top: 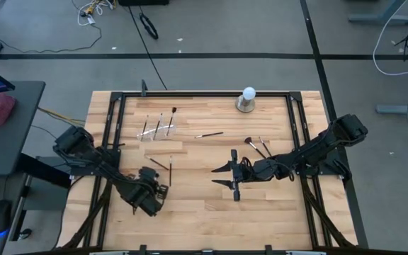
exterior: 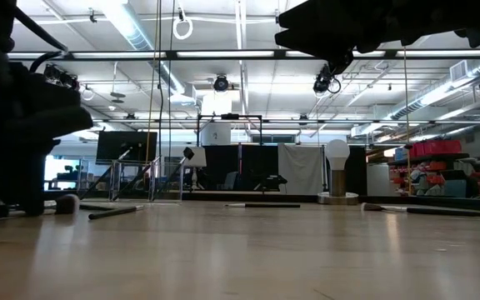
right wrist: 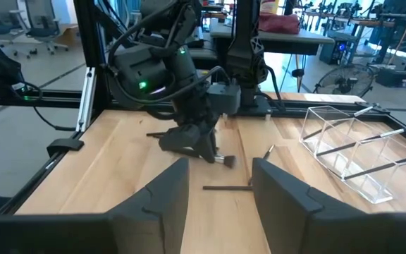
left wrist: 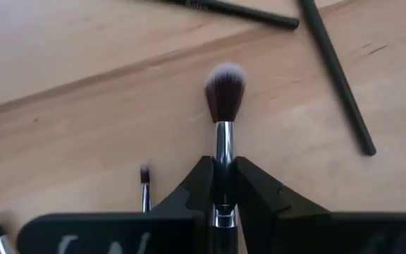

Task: Put items in baskets/containers
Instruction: Put the black powder brush into the right section of the transparent organizer

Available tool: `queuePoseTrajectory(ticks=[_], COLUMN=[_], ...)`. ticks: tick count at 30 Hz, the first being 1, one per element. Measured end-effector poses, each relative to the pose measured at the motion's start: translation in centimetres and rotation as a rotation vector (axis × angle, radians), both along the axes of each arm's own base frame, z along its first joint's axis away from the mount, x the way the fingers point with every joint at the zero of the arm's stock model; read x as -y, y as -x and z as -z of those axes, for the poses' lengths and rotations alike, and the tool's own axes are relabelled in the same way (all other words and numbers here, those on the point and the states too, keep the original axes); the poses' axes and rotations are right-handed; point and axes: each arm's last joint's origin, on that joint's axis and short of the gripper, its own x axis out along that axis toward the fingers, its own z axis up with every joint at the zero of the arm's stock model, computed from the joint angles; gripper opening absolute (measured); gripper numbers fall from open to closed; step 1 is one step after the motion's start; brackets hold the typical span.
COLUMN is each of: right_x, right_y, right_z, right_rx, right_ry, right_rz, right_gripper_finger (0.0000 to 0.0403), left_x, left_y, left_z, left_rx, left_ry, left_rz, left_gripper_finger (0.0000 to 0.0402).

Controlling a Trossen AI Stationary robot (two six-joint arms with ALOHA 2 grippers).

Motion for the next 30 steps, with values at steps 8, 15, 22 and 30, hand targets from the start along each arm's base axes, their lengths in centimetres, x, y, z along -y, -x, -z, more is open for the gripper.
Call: queuePoseTrajectory(ticks=[8, 15, 22, 30], right_x=[0.0, 0.0, 0.3, 1.6], right_y=[0.0, 0.0, -0.1, -0.6], right_z=[0.0, 0.0, 0.0, -0.5], right_rx=[0.0, 0.0, 0.003, 0.053], right_ry=[0.001, 0.003, 0.029, 0.01], right_rz=[0.001, 0.001, 0.01, 0.055], right_gripper_finger=[0.0158, 0.0158, 0.0158, 0.0158], left_x=[-0.2, -2.3, -7.4, -10.6], left_y=[-0.5, 1.2, 2.9, 2.6], left_z=[-3.7, -9.1, -9.6, -7.9], left_rx=[0.084, 0.336, 0.342, 0.229], left_ry=[-0.112, -0.593, -1.018, -1.033], left_rz=[0.089, 0.255, 0.153, 0.025], left_gripper_finger=[0.0044, 0.0044, 0.0044, 0.0044])
